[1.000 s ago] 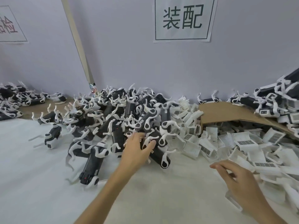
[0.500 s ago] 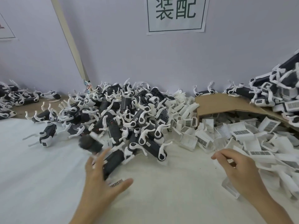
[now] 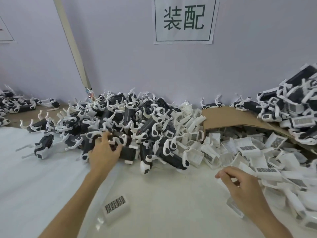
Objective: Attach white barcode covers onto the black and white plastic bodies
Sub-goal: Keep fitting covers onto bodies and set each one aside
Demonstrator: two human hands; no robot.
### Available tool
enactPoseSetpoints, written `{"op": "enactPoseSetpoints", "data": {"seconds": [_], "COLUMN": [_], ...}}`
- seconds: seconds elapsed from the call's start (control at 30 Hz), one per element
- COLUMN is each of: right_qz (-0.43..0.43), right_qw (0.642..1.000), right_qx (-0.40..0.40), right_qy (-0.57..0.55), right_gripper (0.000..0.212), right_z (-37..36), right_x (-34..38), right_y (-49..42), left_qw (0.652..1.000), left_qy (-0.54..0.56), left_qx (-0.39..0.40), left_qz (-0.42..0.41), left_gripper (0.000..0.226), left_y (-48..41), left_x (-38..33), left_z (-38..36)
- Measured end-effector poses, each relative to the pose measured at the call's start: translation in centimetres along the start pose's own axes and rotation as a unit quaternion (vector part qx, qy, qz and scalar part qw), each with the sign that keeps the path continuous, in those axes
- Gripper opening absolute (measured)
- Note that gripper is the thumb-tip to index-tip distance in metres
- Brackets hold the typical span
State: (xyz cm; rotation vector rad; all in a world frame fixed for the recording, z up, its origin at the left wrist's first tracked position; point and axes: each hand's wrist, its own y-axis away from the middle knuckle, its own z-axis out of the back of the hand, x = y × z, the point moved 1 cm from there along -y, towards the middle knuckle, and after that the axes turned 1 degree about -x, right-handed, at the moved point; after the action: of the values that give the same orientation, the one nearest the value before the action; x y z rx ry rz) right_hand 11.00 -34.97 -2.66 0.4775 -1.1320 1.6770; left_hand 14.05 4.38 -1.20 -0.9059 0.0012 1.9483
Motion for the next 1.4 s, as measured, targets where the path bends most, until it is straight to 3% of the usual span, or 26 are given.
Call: {"op": "enactPoseSetpoints", "data": {"seconds": [0.1,0.33,0.43,0.53,0.63,0.77,0.87,0.93,1.0,1.03,1.07,1.1,1.13,1.17,1.2,1.4], "right_qz": [0.009,0.018,-0.007,-0.014,-0.008,-0.003,0.005,0.002,-0.002,-0.006,-0.009,-0.010,-0.010,-0.007,-0.002,-0.003], "right_qw": [1.000,0.999,0.999,0.999,0.999,0.999,1.000,1.000,1.000,1.000,1.000,1.000,1.000,1.000,1.000,0.999], "right_qx": [-0.001,0.024,0.038,0.029,0.012,0.015,0.017,0.013,0.004,0.001,0.002,0.004,0.008,0.013,0.017,0.045], "right_qy": [0.011,0.023,0.028,0.031,0.034,0.030,0.026,0.011,-0.001,-0.006,-0.011,-0.015,-0.018,-0.016,-0.010,0.009], "right_gripper": [0.032,0.020,0.022,0.026,0.021,0.017,0.016,0.016,0.018,0.018,0.018,0.019,0.020,0.020,0.017,0.013], "right_z": [0.1,0.0,0.0,-0.1,0.0,0.0,-0.1,-0.1,-0.1,-0.1,0.0,0.0,0.0,0.0,0.0,0.0], "right_x": [0.1,0.7,0.6,0.6,0.5,0.4,0.4,0.5,0.5,0.6,0.7,0.8,0.8,0.9,1.0,1.3], "right_y": [-0.1,0.2,0.3,0.2,0.0,0.0,0.0,0.0,0.0,-0.1,-0.1,-0.1,0.0,0.0,0.1,0.3], "left_qw": [0.992,0.978,0.980,0.984,0.973,0.990,0.984,0.984,0.984,0.969,0.926,0.838,0.706,0.597,0.555,0.666], "left_qy": [-0.069,0.030,0.107,0.161,0.228,0.088,-0.003,0.020,0.131,0.240,0.372,0.521,0.653,0.724,0.741,0.656], "left_qx": [0.080,0.151,0.108,0.051,0.025,-0.035,-0.063,-0.071,-0.071,-0.054,-0.017,0.044,0.098,0.123,0.136,0.132], "left_qz": [-0.064,-0.143,-0.132,-0.063,-0.028,-0.106,-0.168,-0.165,-0.094,-0.027,0.058,0.159,0.257,0.322,0.352,0.329], "left_gripper": [0.045,0.025,0.031,0.042,0.022,0.032,0.029,0.031,0.037,0.037,0.035,0.032,0.030,0.030,0.031,0.028], "left_y": [2.4,8.7,8.6,6.4,3.5,-0.4,-2.1,-2.6,-3.0,-3.2,-3.4,-3.4,-3.1,-2.7,-2.3,0.6], "left_x": [1.5,3.0,3.0,2.1,0.9,-1.6,-3.1,-3.7,-4.0,-3.7,-3.4,-3.3,-3.4,-3.3,-3.4,-4.9], "left_z": [1.1,3.0,2.2,2.2,3.2,5.9,7.3,7.8,8.2,8.3,8.1,7.9,7.6,7.2,6.7,2.8]}}
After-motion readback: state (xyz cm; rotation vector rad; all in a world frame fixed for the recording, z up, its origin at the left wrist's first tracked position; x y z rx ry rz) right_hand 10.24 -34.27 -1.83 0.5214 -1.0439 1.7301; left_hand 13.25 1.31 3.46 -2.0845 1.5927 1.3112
